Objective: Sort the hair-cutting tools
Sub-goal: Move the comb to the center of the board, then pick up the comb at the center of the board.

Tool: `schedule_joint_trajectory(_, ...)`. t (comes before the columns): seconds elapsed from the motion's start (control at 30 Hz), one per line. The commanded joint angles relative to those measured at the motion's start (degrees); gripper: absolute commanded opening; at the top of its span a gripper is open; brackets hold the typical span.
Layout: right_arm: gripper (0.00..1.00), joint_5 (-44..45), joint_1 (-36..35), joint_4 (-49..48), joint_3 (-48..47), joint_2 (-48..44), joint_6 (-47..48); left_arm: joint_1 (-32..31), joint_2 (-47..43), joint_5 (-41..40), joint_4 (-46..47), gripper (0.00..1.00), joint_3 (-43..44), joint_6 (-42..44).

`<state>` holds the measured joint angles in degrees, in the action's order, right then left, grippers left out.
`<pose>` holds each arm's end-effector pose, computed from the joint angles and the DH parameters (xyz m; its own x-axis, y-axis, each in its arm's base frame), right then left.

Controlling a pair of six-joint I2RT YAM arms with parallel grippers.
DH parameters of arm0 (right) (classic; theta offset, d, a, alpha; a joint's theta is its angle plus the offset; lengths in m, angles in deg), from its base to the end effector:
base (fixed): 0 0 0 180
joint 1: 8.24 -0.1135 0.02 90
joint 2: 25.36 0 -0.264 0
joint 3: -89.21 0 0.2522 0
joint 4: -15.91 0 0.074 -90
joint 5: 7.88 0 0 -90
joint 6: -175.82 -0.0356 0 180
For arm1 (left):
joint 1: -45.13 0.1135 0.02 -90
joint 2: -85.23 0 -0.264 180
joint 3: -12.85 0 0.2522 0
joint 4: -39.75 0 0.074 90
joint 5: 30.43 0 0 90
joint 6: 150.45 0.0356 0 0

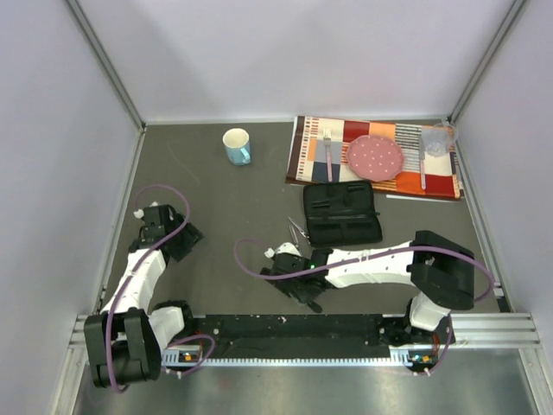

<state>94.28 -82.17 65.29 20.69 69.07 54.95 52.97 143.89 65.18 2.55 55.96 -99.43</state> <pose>0.0888 0.2813 0.1613 -0.7042 -0.6325 -0.3225 -0.6562 0.7533 -0.0446 0.1906 0.0227 0.1843 -0.5645 -0.7097 -0.4216 -0.5560 0.7044 -0.4412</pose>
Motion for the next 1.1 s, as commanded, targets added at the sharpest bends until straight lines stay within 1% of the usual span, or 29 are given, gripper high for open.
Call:
schedule_joint_trajectory(0.0,0.42,-4.6,0.28,-1.51,0.09,2.15,1.43,0.34,-0.47,0.63,2.08,0.65,-0.51,0.75)
schedule_joint_trajectory(0.13,0.33,-6.36,0.37,-1.6,-0.17,3.3,0.47,0.34,-0.64,0.55,2.08,0.65,-0.6,0.92)
schedule_joint_trajectory(0.2,0.26,-7.41,0.37,-1.51,-0.26,3.3,-0.15,0.34,-0.56,0.46,2.17,0.65,-0.6,0.93)
schedule_joint_trajectory(0.27,0.21,-8.29,0.19,-1.52,-0.17,3.39,-1.03,0.34,-0.38,0.55,2.26,0.65,-0.69,0.93)
schedule_joint_trajectory(0.3,0.16,-8.99,-0.16,-1.51,-0.17,3.39,-1.29,0.34,-0.38,0.63,2.35,0.65,-0.69,0.93)
schedule_joint_trajectory(0.33,0.15,-9.43,-0.25,-1.51,-0.34,3.3,-1.56,0.34,-0.21,0.63,2.52,0.65,-0.69,0.93)
schedule_joint_trajectory(0.63,0.13,-11.99,-0.78,-0.2,-1.48,2.6,-6.47,0.34,0.32,0.55,3.05,0.65,-1.3,1.01)
schedule_joint_trajectory(1.0,0.11,-11.73,-0.86,0.68,-2.45,2.07,-9.2,0.34,0.41,0.46,3.23,0.65,-1.31,1.1)
schedule_joint_trajectory(1.07,0.11,-10.94,-0.78,0.51,-2.63,2.25,-9.29,0.34,0.5,0.55,3.23,0.65,-1.31,1.01)
